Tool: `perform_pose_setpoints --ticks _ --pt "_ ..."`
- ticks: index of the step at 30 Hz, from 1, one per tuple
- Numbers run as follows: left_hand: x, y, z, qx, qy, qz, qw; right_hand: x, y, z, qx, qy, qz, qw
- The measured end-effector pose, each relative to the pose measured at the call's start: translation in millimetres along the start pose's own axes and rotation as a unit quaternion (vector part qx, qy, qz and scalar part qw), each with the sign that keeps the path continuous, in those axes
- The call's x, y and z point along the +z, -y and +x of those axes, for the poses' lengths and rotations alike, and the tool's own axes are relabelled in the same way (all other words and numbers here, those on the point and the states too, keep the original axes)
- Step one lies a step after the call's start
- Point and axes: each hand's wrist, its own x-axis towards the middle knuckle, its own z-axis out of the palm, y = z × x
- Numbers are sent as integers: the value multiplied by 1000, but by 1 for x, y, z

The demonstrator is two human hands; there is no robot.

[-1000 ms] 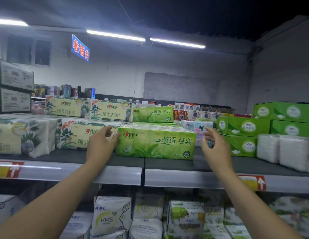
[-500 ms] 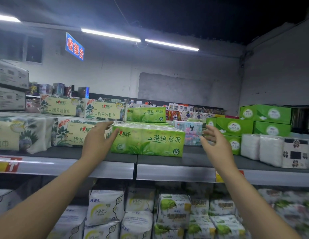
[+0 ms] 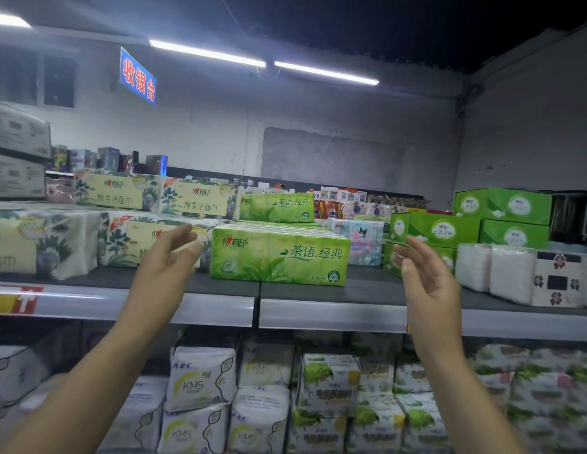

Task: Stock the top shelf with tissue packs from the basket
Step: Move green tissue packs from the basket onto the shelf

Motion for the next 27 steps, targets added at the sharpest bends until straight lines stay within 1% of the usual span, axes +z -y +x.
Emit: perform_pose_setpoints --ticks 3,8,13,19,23,25,27 --pt "1 -7 -17 -18 5 -66 998 -3 5 -6 12 5 12 1000" --pt "4 -4 -40 -32 30 -94 995 -10 4 -15 45 33 1 998" --pt "4 3 -53 -58 38 -75 995 -15 -3 -29 80 43 -23 996" --pt "-2 19 -71 -81 49 -65 993 -22 -10 -58 144 41 14 989" --pt "-4 33 -84 -111 65 -47 991 -27 -14 -73 161 48 10 986" --pt "-5 41 -92 -129 69 -43 988 -29 -19 -81 172 60 0 983" --pt "-6 47 -102 -148 69 -42 986 -34 -26 -92 183 92 -26 978"
